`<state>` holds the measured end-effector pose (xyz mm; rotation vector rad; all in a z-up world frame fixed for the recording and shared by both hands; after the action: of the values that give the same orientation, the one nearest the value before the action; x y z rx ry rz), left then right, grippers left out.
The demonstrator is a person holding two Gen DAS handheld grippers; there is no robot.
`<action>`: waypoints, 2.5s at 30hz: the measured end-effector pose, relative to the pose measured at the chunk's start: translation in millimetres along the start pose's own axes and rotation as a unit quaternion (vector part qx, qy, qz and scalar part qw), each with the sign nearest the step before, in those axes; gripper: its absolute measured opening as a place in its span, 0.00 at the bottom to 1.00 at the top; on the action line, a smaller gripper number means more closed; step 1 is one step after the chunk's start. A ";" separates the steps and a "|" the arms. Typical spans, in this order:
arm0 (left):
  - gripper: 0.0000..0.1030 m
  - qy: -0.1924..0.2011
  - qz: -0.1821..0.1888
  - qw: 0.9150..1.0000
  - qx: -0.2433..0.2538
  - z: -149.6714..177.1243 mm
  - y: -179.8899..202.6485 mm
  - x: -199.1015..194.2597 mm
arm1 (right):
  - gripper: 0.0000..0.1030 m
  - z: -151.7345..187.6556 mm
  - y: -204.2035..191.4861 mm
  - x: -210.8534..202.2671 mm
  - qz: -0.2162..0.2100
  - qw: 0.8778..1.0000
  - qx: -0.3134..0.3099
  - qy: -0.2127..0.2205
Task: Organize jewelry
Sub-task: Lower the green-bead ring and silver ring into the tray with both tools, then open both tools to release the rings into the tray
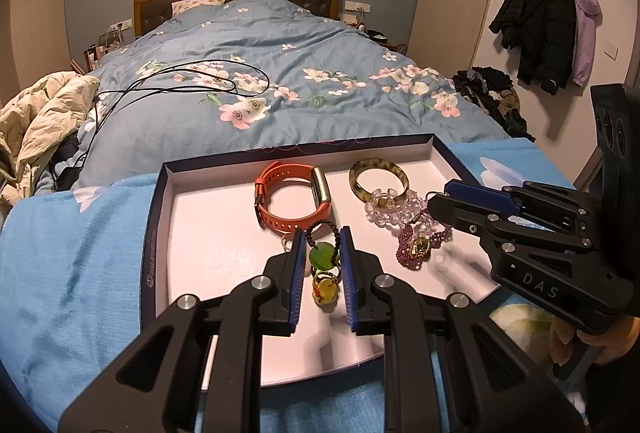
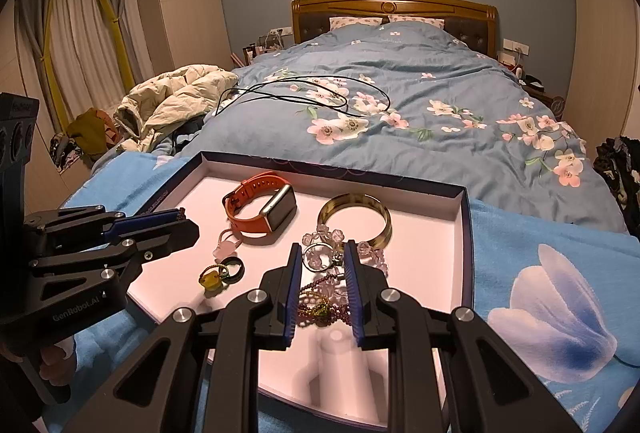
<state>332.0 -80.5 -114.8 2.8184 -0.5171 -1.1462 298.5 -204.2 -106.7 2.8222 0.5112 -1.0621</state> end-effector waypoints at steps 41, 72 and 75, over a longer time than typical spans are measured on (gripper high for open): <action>0.17 -0.008 -0.011 1.000 -0.004 -0.7 -5.3 13.4 | 0.19 6.7 5.7 9.2 -0.001 1.000 0.003 -0.006; 0.41 -0.003 -0.020 1.000 -0.014 4.8 -10.3 14.0 | 0.34 9.6 3.3 16.9 0.003 1.000 0.013 -0.025; 0.53 0.004 -0.025 1.000 -0.015 5.0 -9.9 7.6 | 0.45 9.4 4.4 9.2 0.004 1.000 0.018 -0.017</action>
<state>336.5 -73.3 -125.2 2.8254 -0.4277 -1.1401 300.6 -207.6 -120.1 2.8290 0.4813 -1.1275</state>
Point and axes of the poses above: each gripper's, at about its wrist camera, not at the fingertips, and x roughly the way its jaws point, y to its right, z to its underside, the point moved 7 cm from there along x, roughly the way its jaws point, and after that the axes turned 6 degrees about -x, right-handed, at the moved point
